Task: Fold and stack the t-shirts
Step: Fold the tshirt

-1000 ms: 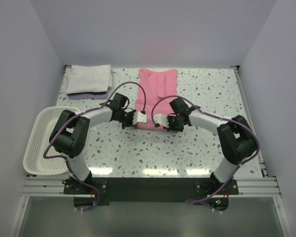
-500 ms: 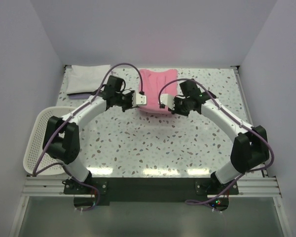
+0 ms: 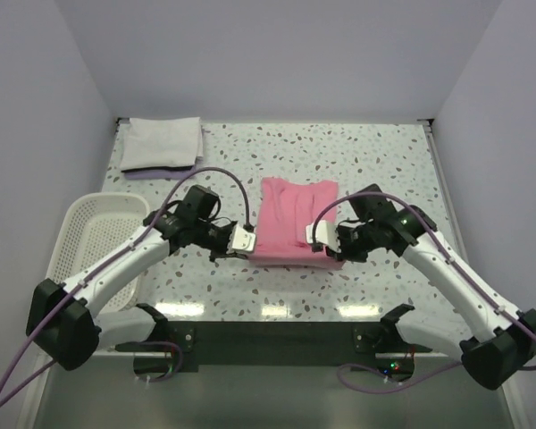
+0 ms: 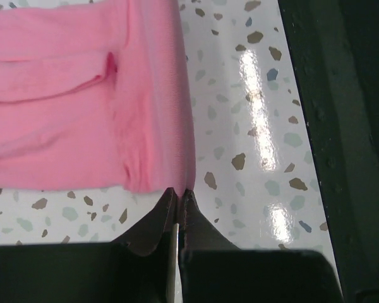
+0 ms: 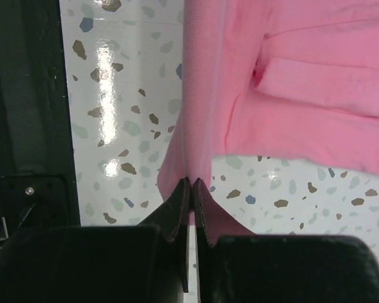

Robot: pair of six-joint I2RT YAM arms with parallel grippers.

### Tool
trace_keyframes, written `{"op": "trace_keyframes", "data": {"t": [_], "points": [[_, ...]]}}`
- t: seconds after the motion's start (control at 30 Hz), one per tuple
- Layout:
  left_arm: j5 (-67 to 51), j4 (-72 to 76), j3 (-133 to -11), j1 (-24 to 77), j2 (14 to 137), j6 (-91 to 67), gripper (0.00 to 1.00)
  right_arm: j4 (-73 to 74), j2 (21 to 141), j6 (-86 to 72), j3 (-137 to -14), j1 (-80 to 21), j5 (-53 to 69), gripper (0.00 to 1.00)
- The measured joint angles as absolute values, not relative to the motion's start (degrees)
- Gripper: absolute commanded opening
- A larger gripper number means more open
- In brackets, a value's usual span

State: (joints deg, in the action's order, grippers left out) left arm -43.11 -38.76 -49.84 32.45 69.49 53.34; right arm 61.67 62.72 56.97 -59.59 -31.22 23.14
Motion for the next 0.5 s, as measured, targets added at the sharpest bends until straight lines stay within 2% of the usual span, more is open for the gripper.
{"op": "trace_keyframes", "data": {"t": [0.17,0.5], "points": [[-43.7,-39.8,-56.5,32.0,71.3,49.6,0.0,66.0,65.5,57.7,-64.0,-30.0,23.5,0.0],[-42.6,-39.7,-80.5,24.7,100.4,49.0,0.0,64.2,92.3,62.6,-81.5,-17.8,23.7,0.0]]}}
